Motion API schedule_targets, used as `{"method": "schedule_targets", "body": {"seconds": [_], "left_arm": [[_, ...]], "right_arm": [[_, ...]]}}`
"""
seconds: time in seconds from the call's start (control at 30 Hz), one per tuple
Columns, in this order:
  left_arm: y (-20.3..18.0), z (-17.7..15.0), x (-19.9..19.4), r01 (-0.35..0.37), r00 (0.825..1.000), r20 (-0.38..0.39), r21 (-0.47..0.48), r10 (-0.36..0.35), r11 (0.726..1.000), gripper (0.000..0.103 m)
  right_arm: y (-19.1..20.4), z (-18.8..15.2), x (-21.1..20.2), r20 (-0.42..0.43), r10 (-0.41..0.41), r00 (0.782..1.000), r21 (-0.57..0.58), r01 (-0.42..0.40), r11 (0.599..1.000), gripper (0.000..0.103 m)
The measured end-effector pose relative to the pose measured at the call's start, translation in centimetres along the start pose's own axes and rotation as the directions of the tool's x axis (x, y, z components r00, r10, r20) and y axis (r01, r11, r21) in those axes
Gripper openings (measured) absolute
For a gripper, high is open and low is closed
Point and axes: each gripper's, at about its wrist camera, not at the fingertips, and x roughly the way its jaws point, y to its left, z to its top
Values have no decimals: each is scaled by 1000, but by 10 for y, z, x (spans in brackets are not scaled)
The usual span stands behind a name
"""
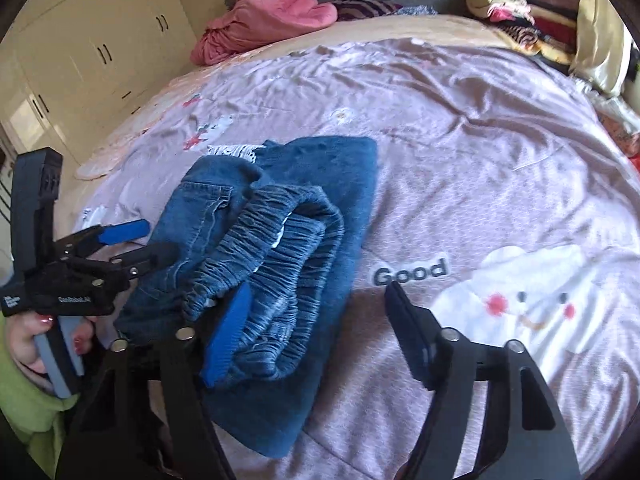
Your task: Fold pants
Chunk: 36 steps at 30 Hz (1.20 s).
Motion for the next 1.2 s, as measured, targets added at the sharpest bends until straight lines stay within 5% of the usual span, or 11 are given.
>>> {"method": "schedule_targets", "body": {"seconds": [0.5,0.97,1.2], "left_arm": [[-11,4,12,23,1000,-12,14,-23,1000,80],[-23,9,7,29,1000,5,35,-29,999,32],[-29,8,-4,30,999,21,51,-31,998,20]], "right_arm": [[-5,10,21,-13,115,993,56,-114,992,60],[11,10,15,29,109,994,25,-110,994,37],[25,10,2,69,81,994,-19,-80,997,28]]}}
